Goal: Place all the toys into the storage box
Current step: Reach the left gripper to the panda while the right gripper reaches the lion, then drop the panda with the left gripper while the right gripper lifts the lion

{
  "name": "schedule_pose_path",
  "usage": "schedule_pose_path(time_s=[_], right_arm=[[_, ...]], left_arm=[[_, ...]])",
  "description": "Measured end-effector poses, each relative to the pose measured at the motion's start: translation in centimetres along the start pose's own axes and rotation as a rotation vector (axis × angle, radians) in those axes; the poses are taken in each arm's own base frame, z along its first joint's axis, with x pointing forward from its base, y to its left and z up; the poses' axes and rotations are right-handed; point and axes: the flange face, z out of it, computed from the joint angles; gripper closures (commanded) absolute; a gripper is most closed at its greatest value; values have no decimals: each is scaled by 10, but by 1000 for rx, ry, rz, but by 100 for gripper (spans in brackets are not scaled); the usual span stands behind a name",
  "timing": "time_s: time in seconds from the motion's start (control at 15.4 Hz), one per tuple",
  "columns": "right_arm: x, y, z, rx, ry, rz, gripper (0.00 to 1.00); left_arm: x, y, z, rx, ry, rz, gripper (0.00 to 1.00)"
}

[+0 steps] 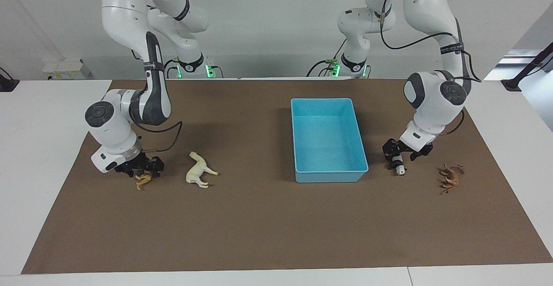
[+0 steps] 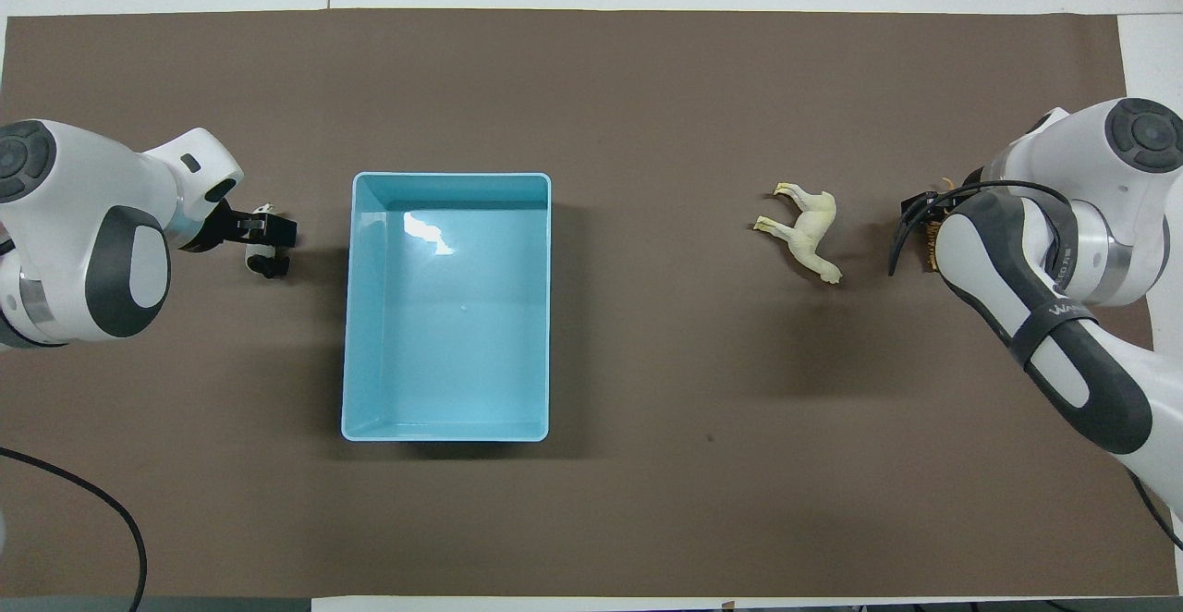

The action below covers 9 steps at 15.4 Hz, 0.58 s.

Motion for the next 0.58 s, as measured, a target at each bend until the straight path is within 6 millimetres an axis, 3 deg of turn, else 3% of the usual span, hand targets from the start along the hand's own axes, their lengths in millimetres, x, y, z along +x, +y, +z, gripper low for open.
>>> schedule_pose_path(time_s=[0.13, 0.2, 0.26, 0.39, 0.52, 0.58], right_arm=[[-4, 1, 6, 27, -10, 29, 92], [-6, 1, 8, 47, -14, 48, 100], [-6, 0, 7, 64, -11, 63, 100], [-5, -2, 3, 73, -4, 68, 100], [-5, -4, 2, 76, -3, 67, 100], [-5, -4, 2, 76, -3, 67, 100]], left_arm=[[-2, 1, 7, 0, 3, 2, 0], [-3, 1, 12, 1, 8, 4, 0], [-4, 1, 16, 1, 13, 6, 0], [-6, 2, 23, 2, 21, 10, 10], [-7, 2, 25, 3, 29, 12, 27], [-7, 2, 25, 3, 32, 13, 44]])
